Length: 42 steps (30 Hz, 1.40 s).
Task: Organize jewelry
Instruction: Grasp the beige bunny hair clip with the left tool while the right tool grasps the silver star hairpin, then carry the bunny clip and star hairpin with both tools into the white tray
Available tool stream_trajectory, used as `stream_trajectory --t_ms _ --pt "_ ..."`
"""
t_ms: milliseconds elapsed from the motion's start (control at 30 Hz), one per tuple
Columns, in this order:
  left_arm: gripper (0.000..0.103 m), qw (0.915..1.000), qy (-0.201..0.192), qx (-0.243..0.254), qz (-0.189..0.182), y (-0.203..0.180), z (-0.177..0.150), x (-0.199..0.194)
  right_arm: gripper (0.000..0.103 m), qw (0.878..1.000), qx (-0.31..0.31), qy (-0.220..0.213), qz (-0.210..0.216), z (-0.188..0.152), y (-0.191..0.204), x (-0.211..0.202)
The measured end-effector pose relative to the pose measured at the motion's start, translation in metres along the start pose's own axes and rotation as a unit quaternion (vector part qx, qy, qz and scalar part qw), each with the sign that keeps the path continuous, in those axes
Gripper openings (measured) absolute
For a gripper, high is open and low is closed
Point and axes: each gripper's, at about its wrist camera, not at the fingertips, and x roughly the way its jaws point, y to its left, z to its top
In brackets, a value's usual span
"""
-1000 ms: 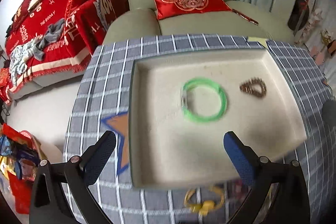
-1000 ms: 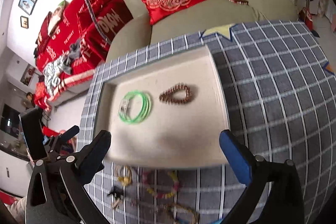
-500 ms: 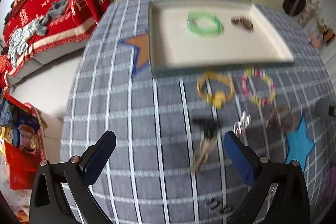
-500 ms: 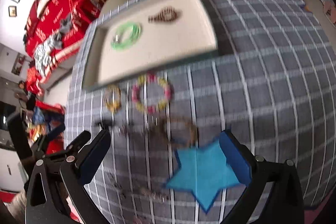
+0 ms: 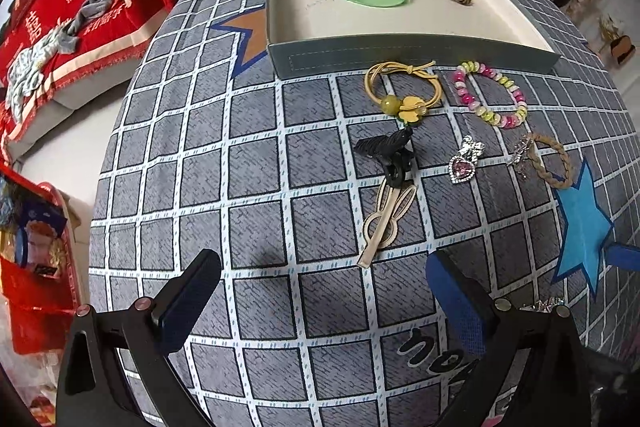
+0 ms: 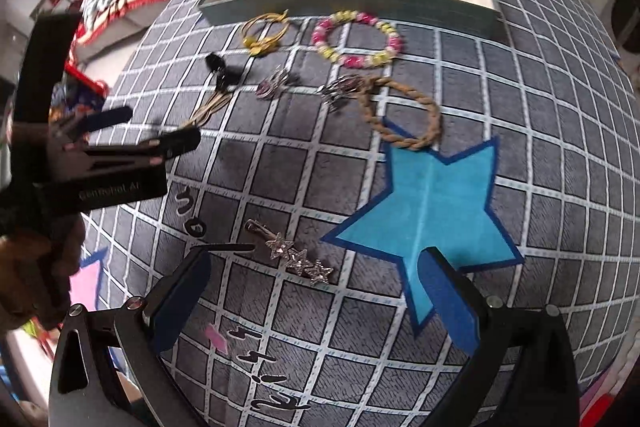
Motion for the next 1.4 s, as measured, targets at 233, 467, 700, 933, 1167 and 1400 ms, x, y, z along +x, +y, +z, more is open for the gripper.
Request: stream_trajectory --t_ms 233,467,700,933,1167,1400 --pt "0.099 0.9996 0.008 0.025 -0.009 -0.002 0.009 0.011 0.103 0.999 -0.033 -0.001 -0.018 0.006 0.017 0.008" --pt "0.091 0.9986 0.001 0.046 -0.026 -0.011 0.014 0.014 0.087 0.995 -0.082 0.013 -0.049 0.008 0.035 0.025" --pt "0.057 0.9965 -0.007 0.064 -0.052 -0.02 0.013 0.009 0.055 0.989 -0.124 0.019 -0.076 0.006 0.051 0.034" --pt "0.033 0.9958 -0.008 0.05 -0.077 -0.017 0.006 0.005 0.025 0.994 -0.088 0.02 -0.059 0.005 0.054 0.031" --pt "0.033 0.9948 -0.012 0.025 -0.098 -0.01 -0.005 -0.008 0.025 0.999 0.028 0.022 0.013 -0.002 0.01 0.013" --pt "0.033 0.9936 -0.025 0.018 -0.109 -0.009 -0.01 -0.029 0.025 0.995 0.09 0.01 0.041 -0.009 -0.021 -0.006"
